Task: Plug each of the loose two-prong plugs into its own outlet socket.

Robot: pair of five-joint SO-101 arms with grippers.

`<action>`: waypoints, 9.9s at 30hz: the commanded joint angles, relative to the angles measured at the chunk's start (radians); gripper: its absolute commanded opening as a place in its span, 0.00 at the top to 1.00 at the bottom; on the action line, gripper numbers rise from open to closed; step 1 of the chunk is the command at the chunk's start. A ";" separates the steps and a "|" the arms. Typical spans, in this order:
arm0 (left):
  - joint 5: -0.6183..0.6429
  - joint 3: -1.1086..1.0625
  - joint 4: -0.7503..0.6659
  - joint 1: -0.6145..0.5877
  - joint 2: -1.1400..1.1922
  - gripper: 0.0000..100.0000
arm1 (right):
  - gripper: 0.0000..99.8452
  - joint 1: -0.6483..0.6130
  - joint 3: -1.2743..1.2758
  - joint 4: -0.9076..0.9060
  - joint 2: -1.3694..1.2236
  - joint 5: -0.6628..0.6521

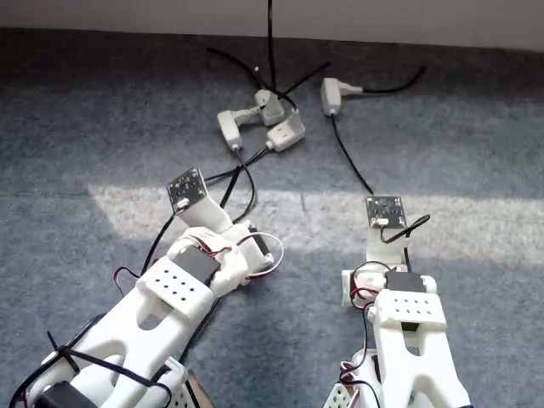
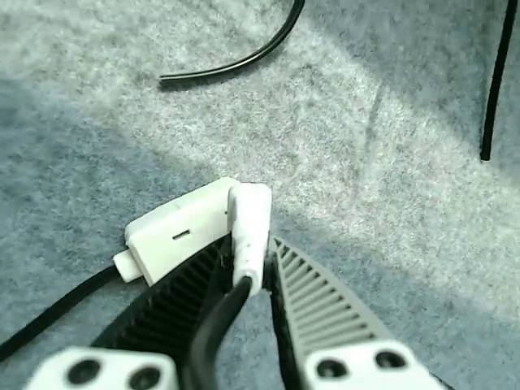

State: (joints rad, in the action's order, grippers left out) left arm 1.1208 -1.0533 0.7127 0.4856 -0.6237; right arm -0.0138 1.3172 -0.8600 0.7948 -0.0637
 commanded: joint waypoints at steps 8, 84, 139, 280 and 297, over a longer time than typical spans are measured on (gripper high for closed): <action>0.218 0.242 0.361 0.064 0.004 0.99 | 0.99 0.010 -0.002 0.015 0.018 0.008; 0.344 0.255 0.278 0.056 0.188 0.99 | 0.99 0.007 0.024 0.056 0.018 0.008; 0.342 0.202 0.172 0.050 0.188 0.99 | 0.99 0.007 0.024 0.056 0.018 0.006; -2.274 -0.065 0.356 -0.593 0.186 0.94 | 0.99 0.005 0.077 0.120 0.019 0.014; -1.777 0.082 -0.347 -0.565 0.186 0.94 | 0.99 0.005 0.077 0.120 0.019 0.014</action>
State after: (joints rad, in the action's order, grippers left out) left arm -0.8324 -1.0687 0.5854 -0.1112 -0.4319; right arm -0.0138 1.3940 -0.7511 0.7994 -0.0606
